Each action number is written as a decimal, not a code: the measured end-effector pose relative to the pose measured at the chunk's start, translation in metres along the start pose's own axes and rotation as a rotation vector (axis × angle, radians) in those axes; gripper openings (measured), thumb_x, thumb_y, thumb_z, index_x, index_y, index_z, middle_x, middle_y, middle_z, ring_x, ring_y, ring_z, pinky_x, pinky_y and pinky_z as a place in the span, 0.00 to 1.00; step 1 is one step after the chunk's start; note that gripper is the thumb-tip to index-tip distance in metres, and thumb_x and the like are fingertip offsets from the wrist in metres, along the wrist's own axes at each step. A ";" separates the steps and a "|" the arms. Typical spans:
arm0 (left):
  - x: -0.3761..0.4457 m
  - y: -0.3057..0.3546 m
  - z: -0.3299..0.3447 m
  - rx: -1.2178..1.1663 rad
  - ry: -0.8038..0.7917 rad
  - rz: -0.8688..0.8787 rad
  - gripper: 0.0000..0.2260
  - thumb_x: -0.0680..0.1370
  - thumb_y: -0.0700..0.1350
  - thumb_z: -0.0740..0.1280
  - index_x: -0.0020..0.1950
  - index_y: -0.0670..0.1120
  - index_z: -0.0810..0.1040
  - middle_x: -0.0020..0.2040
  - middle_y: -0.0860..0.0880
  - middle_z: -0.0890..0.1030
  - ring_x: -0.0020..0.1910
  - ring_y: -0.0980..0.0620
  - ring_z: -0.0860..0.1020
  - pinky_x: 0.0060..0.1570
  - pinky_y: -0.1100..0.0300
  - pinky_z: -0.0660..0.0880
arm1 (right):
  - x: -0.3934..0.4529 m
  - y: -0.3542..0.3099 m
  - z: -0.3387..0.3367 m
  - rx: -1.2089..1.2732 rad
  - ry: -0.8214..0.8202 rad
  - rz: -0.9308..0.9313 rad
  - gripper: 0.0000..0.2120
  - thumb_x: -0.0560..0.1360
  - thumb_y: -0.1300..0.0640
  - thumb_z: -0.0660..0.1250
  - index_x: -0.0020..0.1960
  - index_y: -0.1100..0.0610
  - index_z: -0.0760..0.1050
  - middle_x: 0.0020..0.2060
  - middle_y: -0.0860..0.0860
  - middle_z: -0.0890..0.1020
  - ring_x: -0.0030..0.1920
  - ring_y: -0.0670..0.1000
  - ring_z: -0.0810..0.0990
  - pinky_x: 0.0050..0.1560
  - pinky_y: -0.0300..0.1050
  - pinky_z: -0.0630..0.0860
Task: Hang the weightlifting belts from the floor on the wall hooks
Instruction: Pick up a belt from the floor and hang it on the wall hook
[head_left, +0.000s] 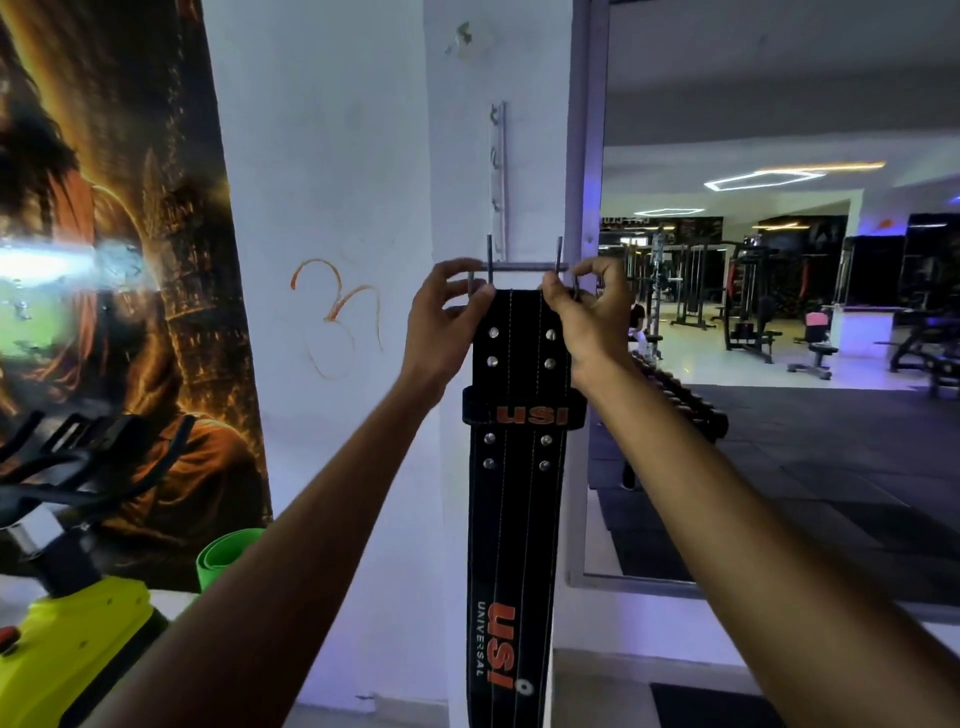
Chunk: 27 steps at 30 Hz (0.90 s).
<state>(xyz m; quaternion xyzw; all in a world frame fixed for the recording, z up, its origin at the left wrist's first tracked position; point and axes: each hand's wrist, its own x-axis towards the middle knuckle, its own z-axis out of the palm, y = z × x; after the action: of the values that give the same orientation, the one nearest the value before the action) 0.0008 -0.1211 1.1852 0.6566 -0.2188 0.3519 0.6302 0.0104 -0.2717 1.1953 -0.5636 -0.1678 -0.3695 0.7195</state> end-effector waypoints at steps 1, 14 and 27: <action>0.006 -0.003 0.001 0.035 -0.007 0.013 0.07 0.79 0.40 0.70 0.57 0.44 0.81 0.50 0.48 0.83 0.47 0.50 0.82 0.48 0.54 0.81 | 0.004 0.007 0.000 0.002 -0.006 -0.001 0.11 0.74 0.61 0.72 0.50 0.54 0.72 0.33 0.54 0.78 0.31 0.49 0.75 0.28 0.35 0.70; 0.078 -0.089 0.005 -0.028 -0.004 0.042 0.07 0.75 0.32 0.72 0.44 0.43 0.80 0.42 0.50 0.83 0.39 0.50 0.83 0.44 0.57 0.81 | 0.076 0.093 0.028 -0.119 -0.155 -0.176 0.08 0.76 0.59 0.70 0.41 0.49 0.75 0.44 0.62 0.83 0.43 0.53 0.82 0.38 0.31 0.76; 0.215 -0.184 0.024 -0.131 -0.001 0.062 0.04 0.75 0.33 0.73 0.49 0.37 0.83 0.45 0.49 0.85 0.43 0.50 0.84 0.51 0.50 0.84 | 0.193 0.176 0.081 -0.202 -0.059 -0.252 0.03 0.75 0.58 0.71 0.45 0.55 0.77 0.42 0.52 0.84 0.46 0.48 0.83 0.44 0.36 0.79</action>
<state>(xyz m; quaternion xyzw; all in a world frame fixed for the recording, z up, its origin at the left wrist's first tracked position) 0.2809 -0.0907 1.2211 0.6070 -0.2621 0.3558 0.6605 0.2813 -0.2464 1.2262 -0.6181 -0.2204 -0.4551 0.6019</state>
